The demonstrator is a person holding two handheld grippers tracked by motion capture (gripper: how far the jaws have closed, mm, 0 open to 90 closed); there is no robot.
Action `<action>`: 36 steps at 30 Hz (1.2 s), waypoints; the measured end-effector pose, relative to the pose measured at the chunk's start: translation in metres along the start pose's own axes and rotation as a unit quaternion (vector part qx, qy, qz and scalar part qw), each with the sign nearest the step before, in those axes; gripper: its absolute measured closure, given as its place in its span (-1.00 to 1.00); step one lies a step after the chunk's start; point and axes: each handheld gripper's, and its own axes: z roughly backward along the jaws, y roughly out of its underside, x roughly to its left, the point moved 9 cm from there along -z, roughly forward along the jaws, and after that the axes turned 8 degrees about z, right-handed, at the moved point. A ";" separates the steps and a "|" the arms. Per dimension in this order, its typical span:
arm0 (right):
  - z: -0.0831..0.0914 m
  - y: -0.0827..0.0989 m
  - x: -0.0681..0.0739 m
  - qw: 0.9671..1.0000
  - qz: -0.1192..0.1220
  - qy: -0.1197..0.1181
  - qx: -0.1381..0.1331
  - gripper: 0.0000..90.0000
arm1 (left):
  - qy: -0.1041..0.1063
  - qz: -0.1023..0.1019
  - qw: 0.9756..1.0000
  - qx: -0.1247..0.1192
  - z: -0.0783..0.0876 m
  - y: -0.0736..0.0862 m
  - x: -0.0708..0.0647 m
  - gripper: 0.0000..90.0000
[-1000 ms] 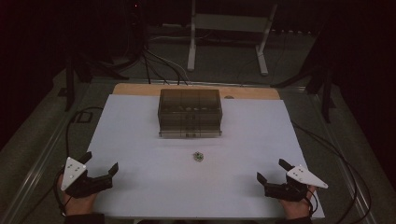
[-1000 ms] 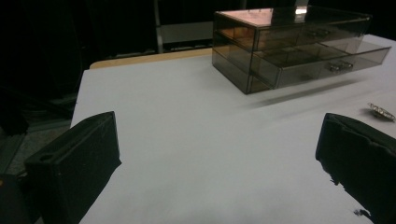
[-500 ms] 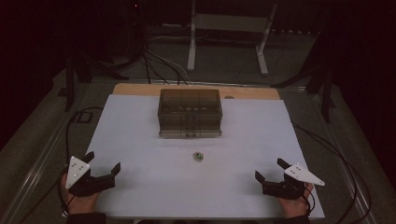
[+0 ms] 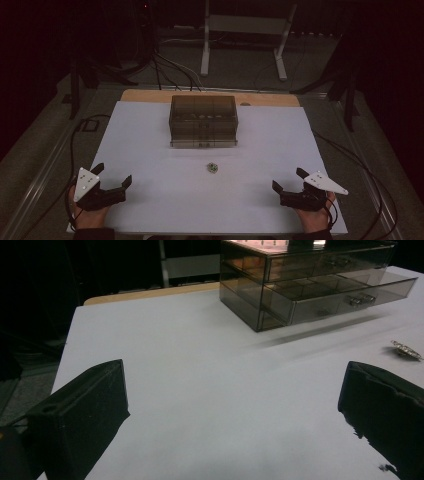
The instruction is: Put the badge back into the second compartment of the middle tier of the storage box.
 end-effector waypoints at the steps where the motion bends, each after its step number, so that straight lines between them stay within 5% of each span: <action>1: 0.000 -0.001 0.001 1.000 -0.001 0.000 0.002 -1.00 | 0.000 0.001 1.000 0.000 0.000 0.000 0.000 -0.99; 36: -0.037 -0.028 0.017 1.000 -0.005 -0.013 0.009 -1.00 | -0.003 0.009 1.000 -0.001 -0.004 0.003 0.005 -0.99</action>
